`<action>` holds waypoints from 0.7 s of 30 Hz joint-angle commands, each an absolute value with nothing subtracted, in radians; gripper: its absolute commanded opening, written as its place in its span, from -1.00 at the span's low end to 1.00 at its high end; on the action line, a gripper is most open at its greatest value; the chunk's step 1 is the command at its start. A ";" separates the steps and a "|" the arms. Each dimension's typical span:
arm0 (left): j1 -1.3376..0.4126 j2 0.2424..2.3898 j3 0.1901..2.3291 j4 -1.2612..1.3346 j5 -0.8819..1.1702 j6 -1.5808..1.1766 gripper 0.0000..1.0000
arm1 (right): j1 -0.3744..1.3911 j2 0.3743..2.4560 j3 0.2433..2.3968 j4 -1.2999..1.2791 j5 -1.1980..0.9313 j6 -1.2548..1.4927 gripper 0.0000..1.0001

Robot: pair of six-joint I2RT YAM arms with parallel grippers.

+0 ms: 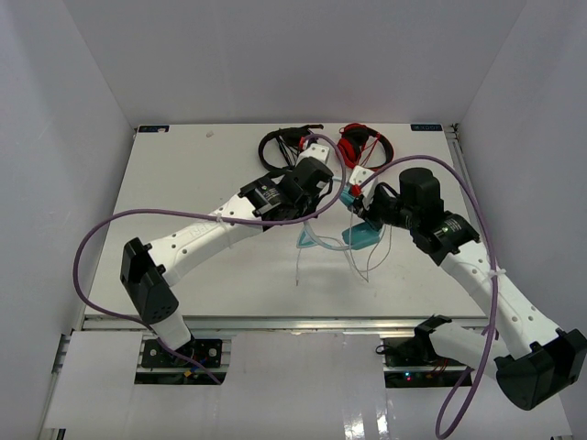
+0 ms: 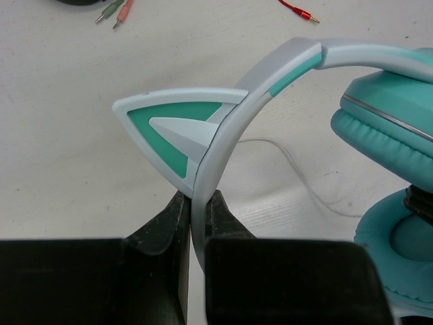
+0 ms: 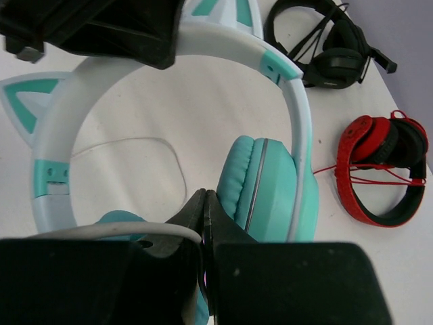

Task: Wrap the headphones

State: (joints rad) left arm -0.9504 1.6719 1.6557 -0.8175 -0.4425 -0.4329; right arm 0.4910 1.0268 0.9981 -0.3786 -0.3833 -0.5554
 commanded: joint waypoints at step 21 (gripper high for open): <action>-0.951 1.516 1.533 -0.777 -0.384 -0.432 -1.00 | 0.485 1.094 1.253 -0.454 -0.430 -0.605 -0.85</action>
State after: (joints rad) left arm -0.9395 1.5578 1.5253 -0.8059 -0.4321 -0.4354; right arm 0.4976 1.1055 1.1220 -0.4483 -0.4370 -0.5555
